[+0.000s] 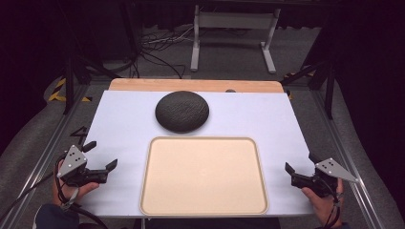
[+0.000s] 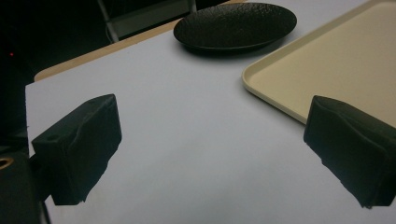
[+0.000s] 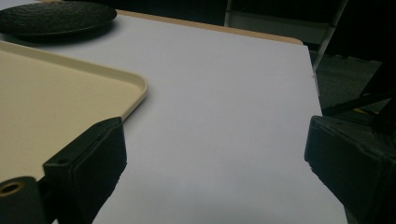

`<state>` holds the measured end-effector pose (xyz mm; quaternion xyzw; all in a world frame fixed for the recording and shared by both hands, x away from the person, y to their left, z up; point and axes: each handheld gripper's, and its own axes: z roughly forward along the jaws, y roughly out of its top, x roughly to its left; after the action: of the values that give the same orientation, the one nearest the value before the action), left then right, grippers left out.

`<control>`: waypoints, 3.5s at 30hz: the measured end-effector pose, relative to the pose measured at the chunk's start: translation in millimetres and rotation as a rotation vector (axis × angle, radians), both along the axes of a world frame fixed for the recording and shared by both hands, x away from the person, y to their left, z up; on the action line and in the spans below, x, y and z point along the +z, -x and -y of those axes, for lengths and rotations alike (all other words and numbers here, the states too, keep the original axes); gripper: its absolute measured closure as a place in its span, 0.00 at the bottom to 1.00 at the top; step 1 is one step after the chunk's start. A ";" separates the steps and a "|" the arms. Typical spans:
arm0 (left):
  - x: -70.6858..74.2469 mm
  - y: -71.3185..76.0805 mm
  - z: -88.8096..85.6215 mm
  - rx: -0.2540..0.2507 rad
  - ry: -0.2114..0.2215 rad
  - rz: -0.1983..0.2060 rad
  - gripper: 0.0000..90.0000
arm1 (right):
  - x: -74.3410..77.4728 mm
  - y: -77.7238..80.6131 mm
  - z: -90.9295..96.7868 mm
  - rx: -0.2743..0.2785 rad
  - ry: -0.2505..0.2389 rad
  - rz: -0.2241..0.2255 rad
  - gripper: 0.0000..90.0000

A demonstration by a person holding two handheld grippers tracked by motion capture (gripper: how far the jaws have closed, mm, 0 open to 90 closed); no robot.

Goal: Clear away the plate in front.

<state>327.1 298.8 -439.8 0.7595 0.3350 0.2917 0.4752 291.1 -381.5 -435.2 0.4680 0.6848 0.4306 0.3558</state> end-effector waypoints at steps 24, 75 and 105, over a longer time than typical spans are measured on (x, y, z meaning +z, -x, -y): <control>11.5 -29.3 13.6 -0.039 -0.247 -0.004 0.11 | -0.3 1.3 -5.9 0.016 0.019 -0.013 0.07; -15.7 -167.2 181.0 -0.219 -1.025 0.180 0.38 | -9.2 -2.9 -7.9 0.021 0.043 -0.054 0.07; -30.6 -141.9 207.3 -0.158 -1.280 0.456 0.96 | -10.8 -3.8 -7.6 0.019 0.046 -0.064 0.07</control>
<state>468.9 91.5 -470.3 0.8327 -0.0680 0.5494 0.0110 294.9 -373.9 -446.0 0.4667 0.7099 0.4032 0.3402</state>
